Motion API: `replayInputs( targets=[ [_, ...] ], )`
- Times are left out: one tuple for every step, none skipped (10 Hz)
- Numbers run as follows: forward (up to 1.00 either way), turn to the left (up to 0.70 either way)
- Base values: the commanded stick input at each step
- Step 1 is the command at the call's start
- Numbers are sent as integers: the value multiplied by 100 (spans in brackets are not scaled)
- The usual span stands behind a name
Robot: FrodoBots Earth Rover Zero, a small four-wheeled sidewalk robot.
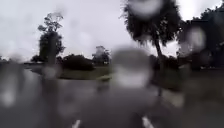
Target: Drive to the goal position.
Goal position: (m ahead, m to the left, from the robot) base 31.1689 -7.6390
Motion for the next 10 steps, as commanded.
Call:
replayInputs(
  targets=[
    [85, -3],
    [85, -34],
    [85, -34],
    [85, -34],
    [85, 0],
    [85, 0],
    [85, 0],
    [85, 0],
    [85, 0],
    [85, 0]
  ],
)
